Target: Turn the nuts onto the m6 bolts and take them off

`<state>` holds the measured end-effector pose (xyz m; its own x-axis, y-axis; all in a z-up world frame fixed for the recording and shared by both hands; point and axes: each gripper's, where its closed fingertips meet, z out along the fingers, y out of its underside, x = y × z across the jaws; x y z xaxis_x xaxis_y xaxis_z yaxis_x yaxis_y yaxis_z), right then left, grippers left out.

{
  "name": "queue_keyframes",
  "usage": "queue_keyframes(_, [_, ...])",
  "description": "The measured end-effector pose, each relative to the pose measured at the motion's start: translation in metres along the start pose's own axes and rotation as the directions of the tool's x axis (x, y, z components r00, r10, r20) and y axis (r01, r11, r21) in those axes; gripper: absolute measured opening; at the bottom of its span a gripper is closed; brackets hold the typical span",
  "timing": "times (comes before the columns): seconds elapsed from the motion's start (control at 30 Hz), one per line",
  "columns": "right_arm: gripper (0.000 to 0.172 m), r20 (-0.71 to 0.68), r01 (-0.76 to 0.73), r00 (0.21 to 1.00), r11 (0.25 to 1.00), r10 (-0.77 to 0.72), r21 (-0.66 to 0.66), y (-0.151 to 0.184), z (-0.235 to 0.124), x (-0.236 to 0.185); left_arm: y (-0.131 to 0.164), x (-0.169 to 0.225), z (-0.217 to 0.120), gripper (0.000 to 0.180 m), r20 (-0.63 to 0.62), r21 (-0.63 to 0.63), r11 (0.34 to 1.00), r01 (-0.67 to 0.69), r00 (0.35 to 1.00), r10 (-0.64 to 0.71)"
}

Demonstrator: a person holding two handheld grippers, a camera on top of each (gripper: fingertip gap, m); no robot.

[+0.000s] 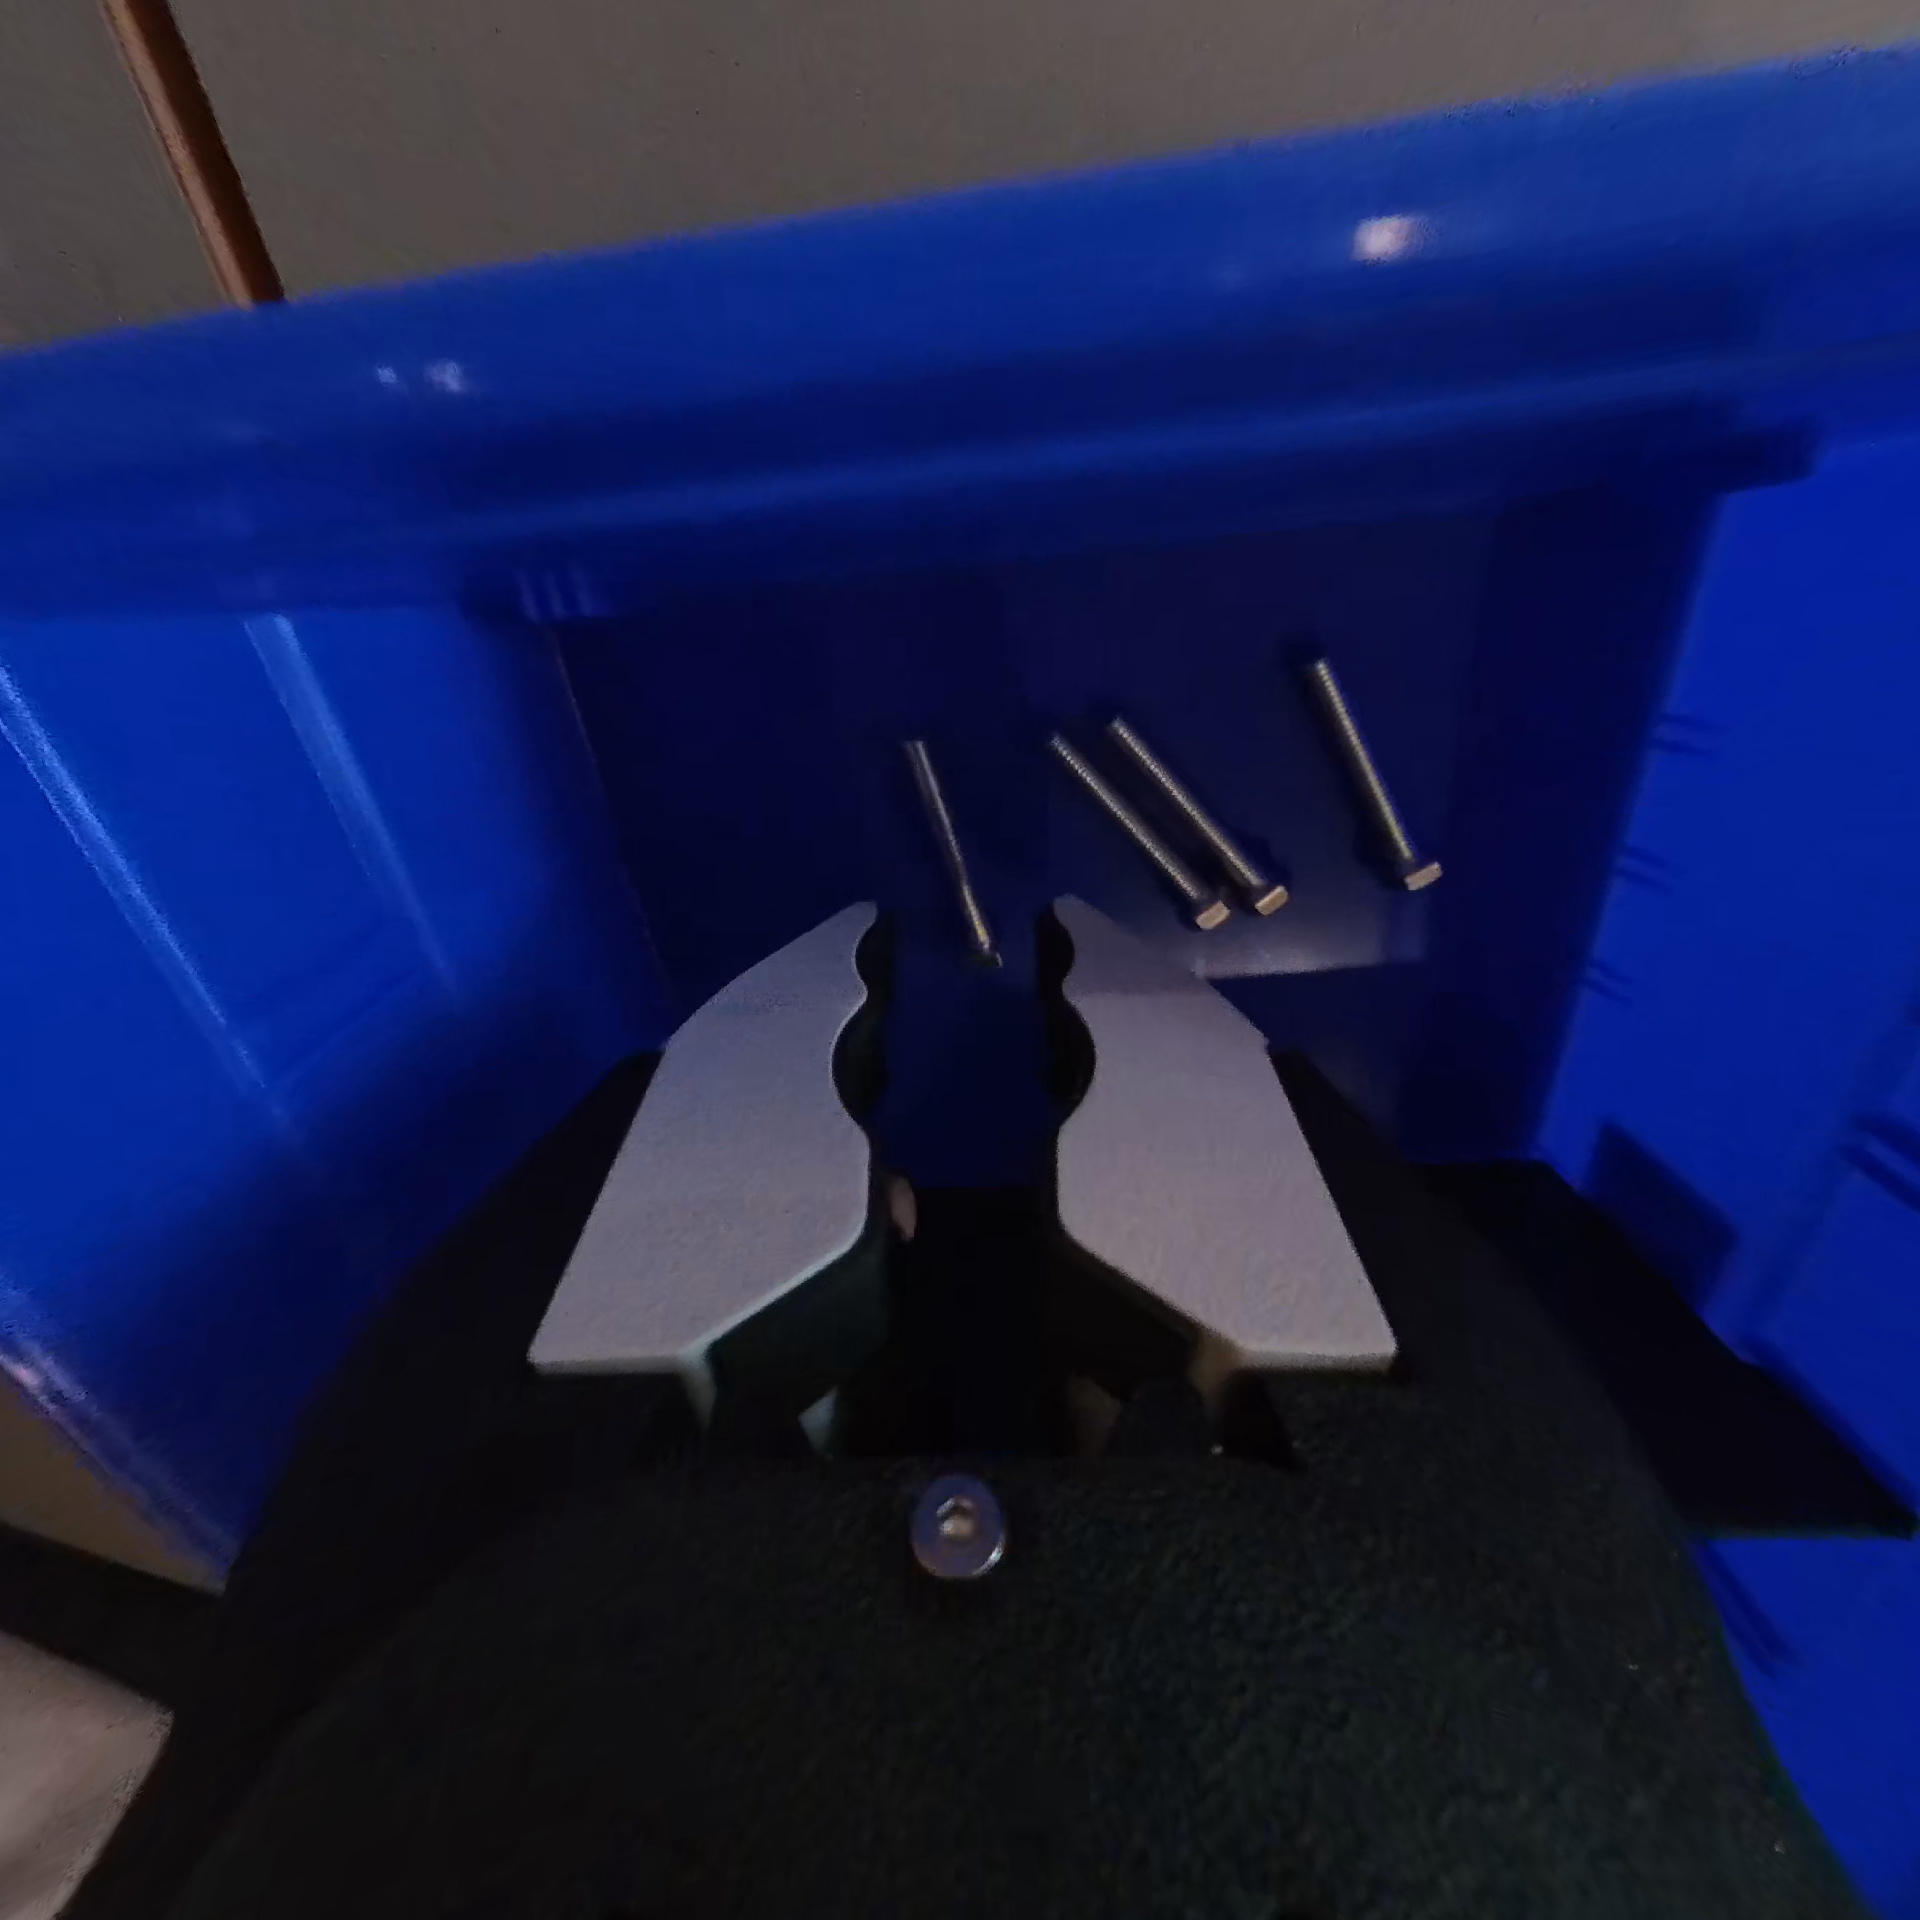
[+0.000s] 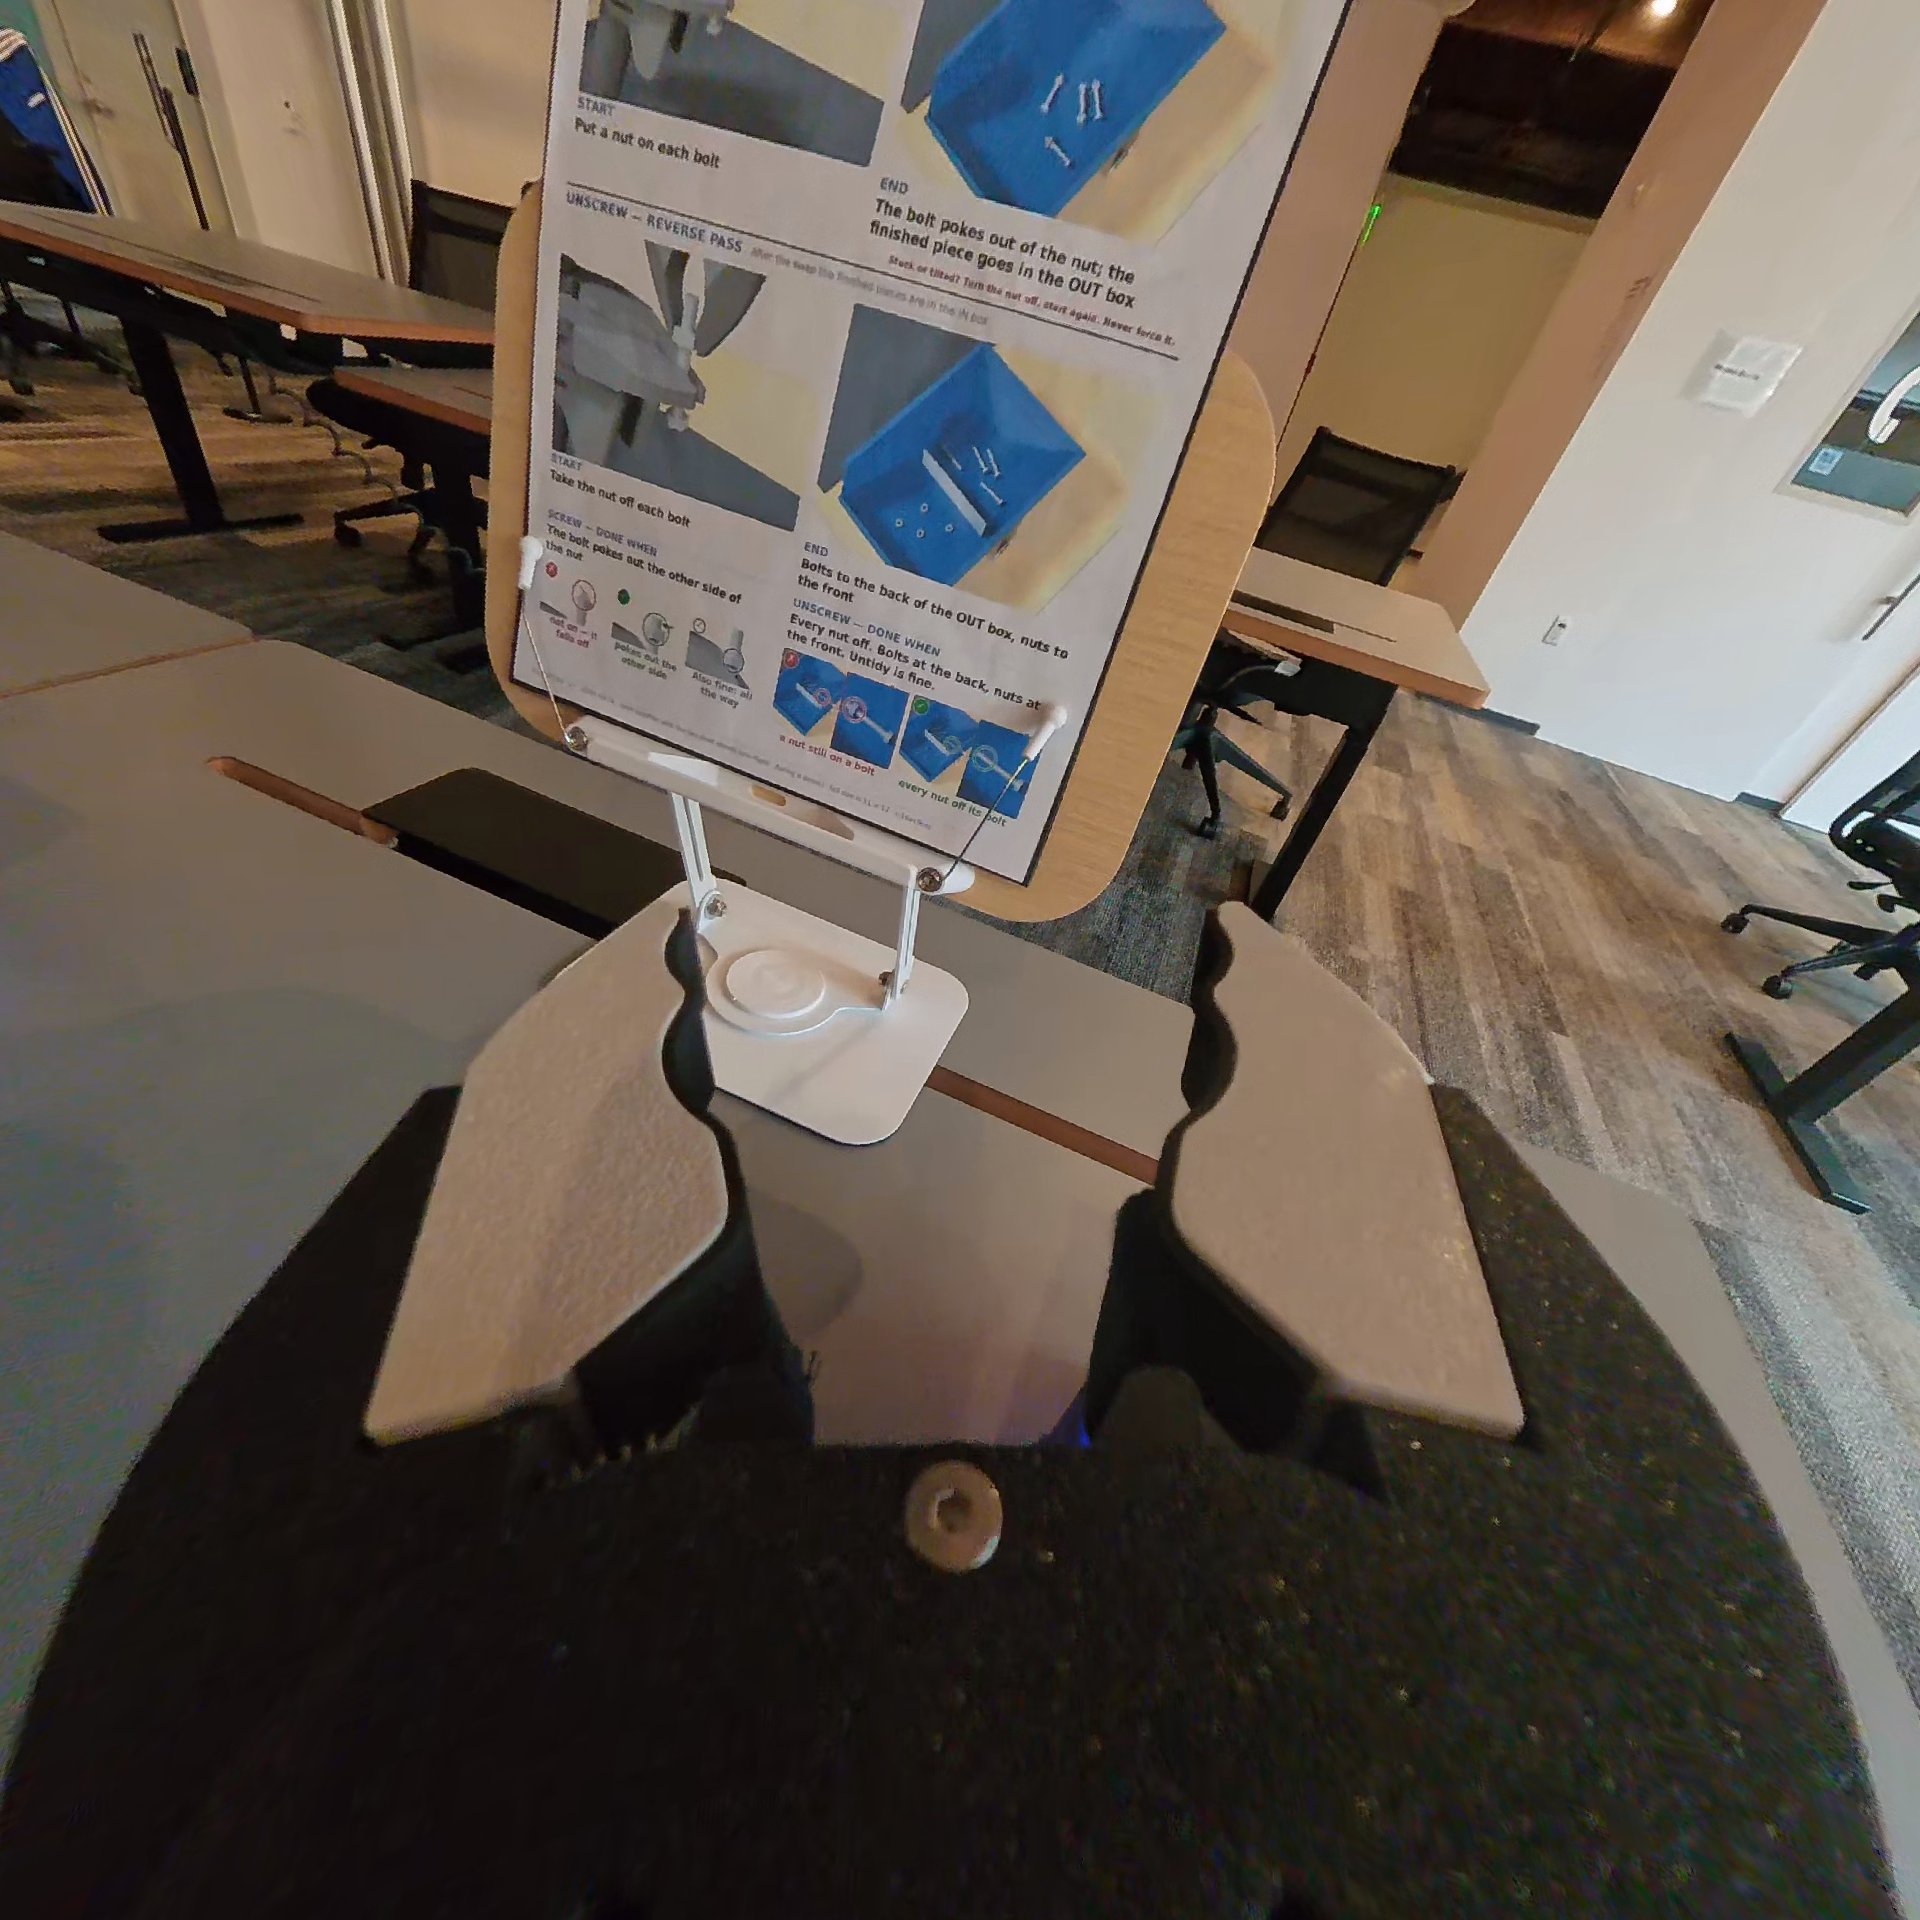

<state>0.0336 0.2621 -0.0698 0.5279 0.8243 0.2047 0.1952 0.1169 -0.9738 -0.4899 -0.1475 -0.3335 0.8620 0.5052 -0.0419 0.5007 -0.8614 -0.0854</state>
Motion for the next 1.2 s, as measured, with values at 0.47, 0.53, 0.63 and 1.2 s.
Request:
queue_keyframes(0.47, [0.090,-0.019,0.010,1.000,1.000,-0.010,-0.005,0.000,-0.002,0.003,0.003,0.002,0.008,0.019,-0.041,-0.010,0.999,0.032,0.999,-0.032])
queue_keyframes(0.53, [0.090,-0.021,0.009,1.000,1.000,-0.009,-0.005,0.000,-0.002,0.003,0.003,0.002,0.008,0.019,-0.043,-0.011,0.999,0.034,0.998,-0.035])
queue_keyframes(0.63, [0.090,-0.027,0.006,1.000,1.000,-0.006,-0.002,-0.001,-0.004,0.006,0.003,0.002,0.008,0.018,-0.046,-0.007,0.999,0.037,0.998,-0.037])
queue_keyframes(1.2, [0.091,-0.009,0.002,1.000,1.000,-0.002,0.013,-0.006,-0.007,0.000,-0.016,0.005,-0.024,0.006,-0.005,0.210,0.978,-0.007,1.000,0.009])
